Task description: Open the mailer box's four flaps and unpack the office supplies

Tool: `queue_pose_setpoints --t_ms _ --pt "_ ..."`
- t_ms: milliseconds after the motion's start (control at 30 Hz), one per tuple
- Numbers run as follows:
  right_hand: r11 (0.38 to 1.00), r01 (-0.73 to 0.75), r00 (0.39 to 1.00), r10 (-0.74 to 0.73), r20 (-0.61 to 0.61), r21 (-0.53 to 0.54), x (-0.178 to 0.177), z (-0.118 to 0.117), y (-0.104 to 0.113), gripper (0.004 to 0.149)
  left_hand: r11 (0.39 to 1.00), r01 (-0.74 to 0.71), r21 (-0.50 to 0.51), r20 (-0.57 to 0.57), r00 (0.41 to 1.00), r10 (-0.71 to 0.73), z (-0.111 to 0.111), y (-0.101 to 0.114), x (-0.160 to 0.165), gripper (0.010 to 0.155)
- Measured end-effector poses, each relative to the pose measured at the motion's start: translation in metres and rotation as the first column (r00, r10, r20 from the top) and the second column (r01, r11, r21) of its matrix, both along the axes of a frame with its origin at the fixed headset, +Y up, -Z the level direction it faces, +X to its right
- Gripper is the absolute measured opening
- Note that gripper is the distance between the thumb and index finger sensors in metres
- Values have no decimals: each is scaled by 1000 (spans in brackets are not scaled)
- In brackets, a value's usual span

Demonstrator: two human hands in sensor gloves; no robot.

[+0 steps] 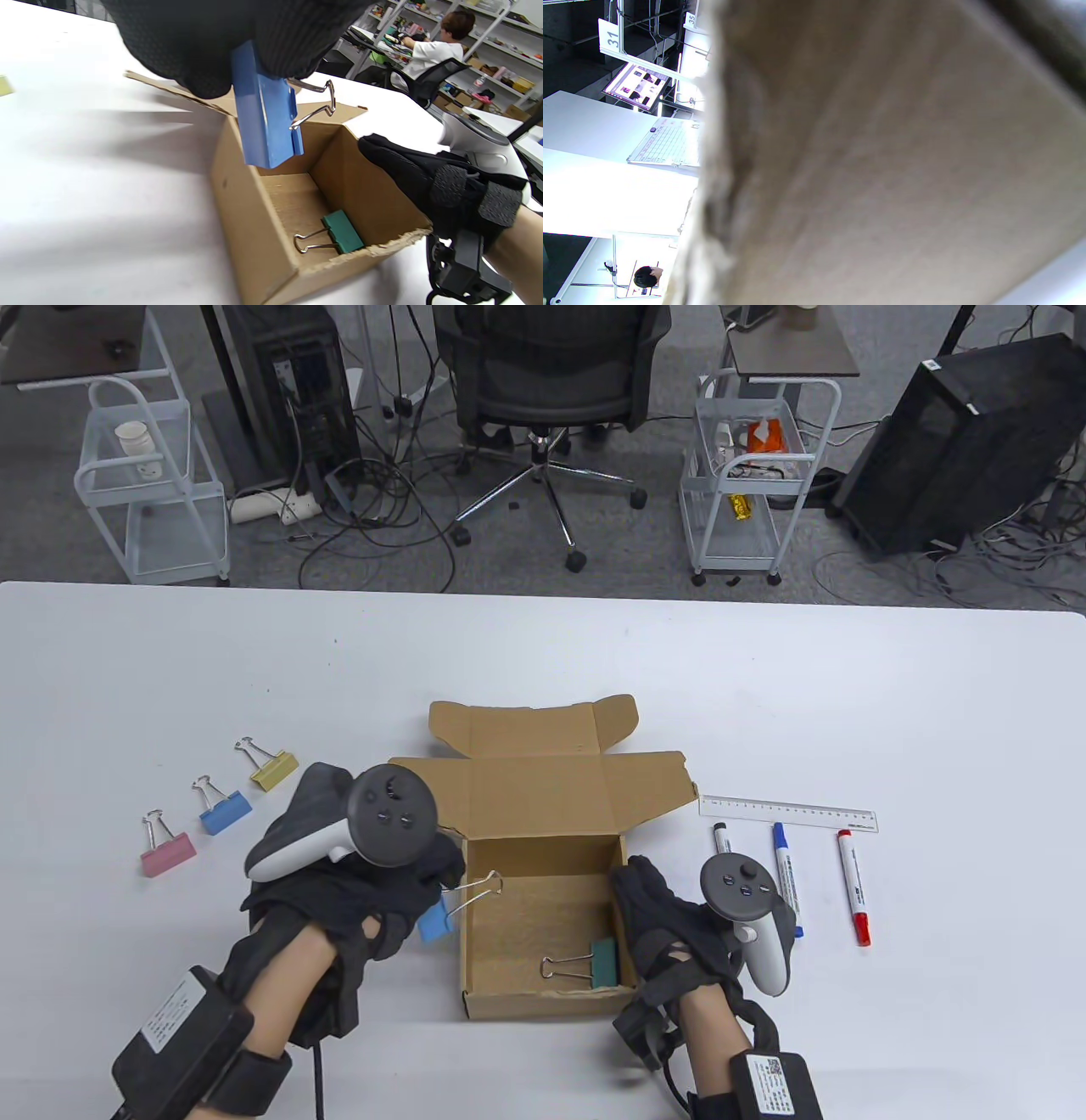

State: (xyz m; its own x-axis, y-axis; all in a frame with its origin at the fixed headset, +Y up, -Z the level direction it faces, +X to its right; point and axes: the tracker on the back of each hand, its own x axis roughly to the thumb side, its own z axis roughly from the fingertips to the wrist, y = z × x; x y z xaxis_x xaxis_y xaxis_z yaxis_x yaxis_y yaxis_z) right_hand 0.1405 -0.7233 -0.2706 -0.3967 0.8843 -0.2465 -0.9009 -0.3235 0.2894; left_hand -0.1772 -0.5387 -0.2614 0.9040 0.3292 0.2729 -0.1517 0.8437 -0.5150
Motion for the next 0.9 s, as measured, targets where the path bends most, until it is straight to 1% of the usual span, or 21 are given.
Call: queue_pose_setpoints --t_ms 100,200,267,367,533,633,700,800,900 --pt "1000 0 1000 0 0 0 0 0 0 76 1000 -17 -6 -43 999 17 -1 -3 -22 44" --pt "1000 0 1000 0 0 0 0 0 0 76 999 -24 -39 -111 994 20 -5 -16 -51 44" --pt "1000 2 1000 -2 2 -1 0 0 0 76 998 -15 -57 -163 987 5 -9 -29 -71 44" --pt "1000 2 1000 -2 4 -1 0 0 0 76 994 -57 -93 -266 964 31 -19 -51 -101 44" --pt "1000 0 1000 0 7 -1 0 1 0 76 990 -104 -94 -388 920 60 -39 -86 -135 44" --pt "1000 -1 1000 1 9 0 0 1 0 76 988 -131 -86 -428 900 82 -52 -102 -143 44" --pt "1000 -7 1000 7 10 2 0 1 0 76 985 -159 -74 -452 886 109 -65 -111 -145 44" --pt "1000 -12 1000 12 13 3 0 1 0 76 979 -195 -55 -478 866 146 -82 -119 -146 45" --pt "1000 -14 1000 13 14 3 1 1 0 76 980 -188 -65 -495 859 132 -98 -125 -147 45"
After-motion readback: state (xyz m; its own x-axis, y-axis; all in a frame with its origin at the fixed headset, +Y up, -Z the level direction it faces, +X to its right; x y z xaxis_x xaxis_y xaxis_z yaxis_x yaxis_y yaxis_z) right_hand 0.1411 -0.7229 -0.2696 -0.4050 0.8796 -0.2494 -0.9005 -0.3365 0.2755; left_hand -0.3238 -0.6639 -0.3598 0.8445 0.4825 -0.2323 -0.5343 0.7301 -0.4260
